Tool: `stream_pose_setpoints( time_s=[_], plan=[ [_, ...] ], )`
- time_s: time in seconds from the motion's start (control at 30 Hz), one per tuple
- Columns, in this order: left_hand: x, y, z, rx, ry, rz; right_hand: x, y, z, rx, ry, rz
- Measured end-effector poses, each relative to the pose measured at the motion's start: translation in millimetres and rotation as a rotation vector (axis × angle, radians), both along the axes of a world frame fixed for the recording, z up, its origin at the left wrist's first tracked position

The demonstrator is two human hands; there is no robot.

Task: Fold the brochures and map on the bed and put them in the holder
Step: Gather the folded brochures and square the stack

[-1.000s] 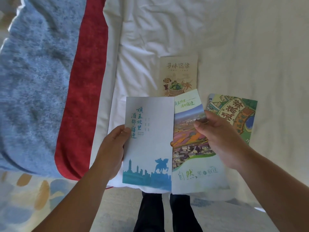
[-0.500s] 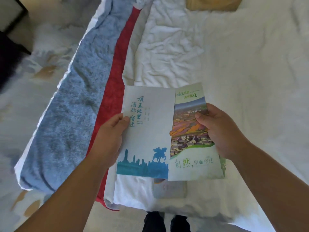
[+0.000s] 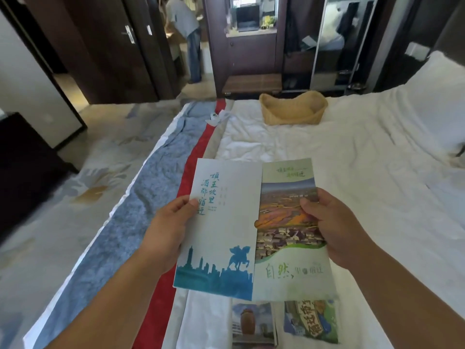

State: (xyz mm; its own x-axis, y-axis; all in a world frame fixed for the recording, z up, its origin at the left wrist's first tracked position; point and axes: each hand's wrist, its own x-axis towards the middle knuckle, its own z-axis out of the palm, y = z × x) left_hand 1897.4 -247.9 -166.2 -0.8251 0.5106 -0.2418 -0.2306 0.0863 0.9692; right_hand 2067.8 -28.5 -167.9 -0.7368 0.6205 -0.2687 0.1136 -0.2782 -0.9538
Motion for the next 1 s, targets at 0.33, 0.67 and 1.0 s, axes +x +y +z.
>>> stream_pose_setpoints(
  time_s=[0.33,0.67,1.0],
  plan=[
    [17,14,32,0.083,0.049,-0.050,8,2,31,-0.025,0.170,-0.032],
    [37,35,32,0.163,0.017,-0.042,-2,-9,36,-0.001,0.157,0.003],
    [44,51,32,0.200,-0.056,-0.053,-30,-25,39,0.043,0.139,-0.023]
  ],
)
